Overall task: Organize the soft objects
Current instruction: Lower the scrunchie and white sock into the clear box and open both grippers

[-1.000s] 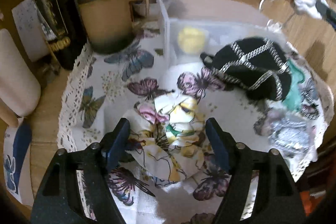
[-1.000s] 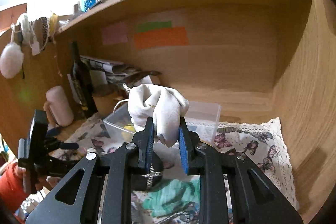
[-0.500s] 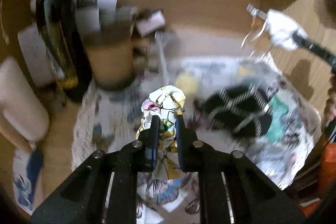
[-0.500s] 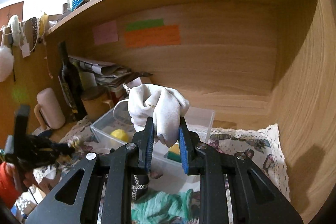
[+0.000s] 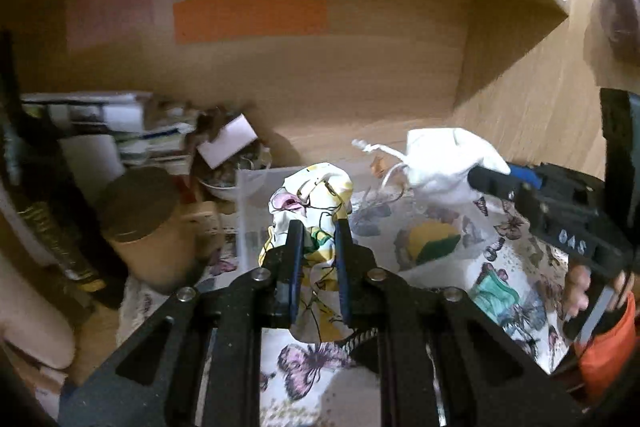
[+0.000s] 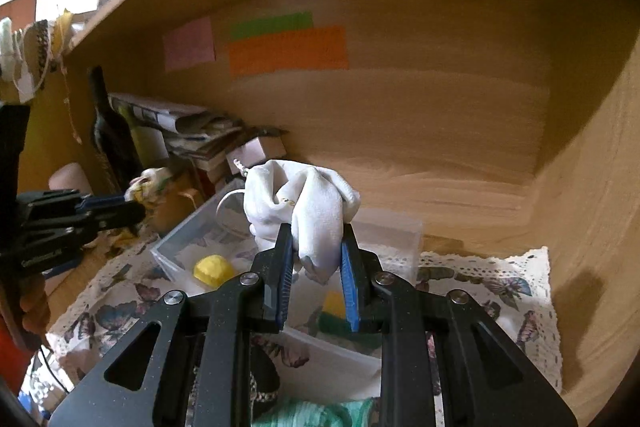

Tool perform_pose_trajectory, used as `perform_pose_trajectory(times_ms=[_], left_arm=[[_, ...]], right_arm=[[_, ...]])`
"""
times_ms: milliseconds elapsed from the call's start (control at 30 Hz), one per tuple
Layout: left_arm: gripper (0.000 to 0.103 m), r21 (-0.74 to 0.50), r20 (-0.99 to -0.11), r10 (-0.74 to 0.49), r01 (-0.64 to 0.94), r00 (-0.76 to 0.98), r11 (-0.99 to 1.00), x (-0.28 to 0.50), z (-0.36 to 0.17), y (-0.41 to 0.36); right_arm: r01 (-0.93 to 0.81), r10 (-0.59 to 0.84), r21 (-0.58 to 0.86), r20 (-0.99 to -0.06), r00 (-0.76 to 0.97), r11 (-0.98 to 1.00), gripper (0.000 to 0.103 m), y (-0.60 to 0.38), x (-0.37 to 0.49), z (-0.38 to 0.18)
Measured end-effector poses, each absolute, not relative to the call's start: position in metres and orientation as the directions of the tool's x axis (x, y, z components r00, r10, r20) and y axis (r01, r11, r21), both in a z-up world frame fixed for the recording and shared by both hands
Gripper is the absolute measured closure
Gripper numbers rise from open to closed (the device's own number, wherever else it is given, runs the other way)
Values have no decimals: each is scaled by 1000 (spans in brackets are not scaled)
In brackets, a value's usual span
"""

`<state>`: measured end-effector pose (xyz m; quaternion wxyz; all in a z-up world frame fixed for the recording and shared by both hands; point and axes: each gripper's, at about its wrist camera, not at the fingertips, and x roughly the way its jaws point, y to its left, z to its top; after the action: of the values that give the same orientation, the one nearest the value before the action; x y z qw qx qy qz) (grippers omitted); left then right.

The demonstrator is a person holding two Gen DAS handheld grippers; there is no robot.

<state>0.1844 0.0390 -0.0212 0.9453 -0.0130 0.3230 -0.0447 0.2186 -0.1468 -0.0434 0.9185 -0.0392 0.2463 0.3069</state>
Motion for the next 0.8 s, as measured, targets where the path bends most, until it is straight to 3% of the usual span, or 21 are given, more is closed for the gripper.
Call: perform_pose_trajectory(times_ms=[400,600,667,800], left_arm=[[88,-81,-734,-123,94,668,992,247,-80,25],[66,-95,-744,-130,90,655,991,250,-85,26],[58,-82,-732,-115,81,671,993,245,-82,26],[47,-77,-704,-110,79,702,994,235,-71,28]], right_arm=[[-589,473,33,-631,615,808,83,-113,252,-88],[-588,440,-2,-661,608,809,76,-109,254,-97],[-588,438,-4,-662,608,809,63,-112,252,-96],[-573,432,-26,-630,645,819,54,-120,244,-85]])
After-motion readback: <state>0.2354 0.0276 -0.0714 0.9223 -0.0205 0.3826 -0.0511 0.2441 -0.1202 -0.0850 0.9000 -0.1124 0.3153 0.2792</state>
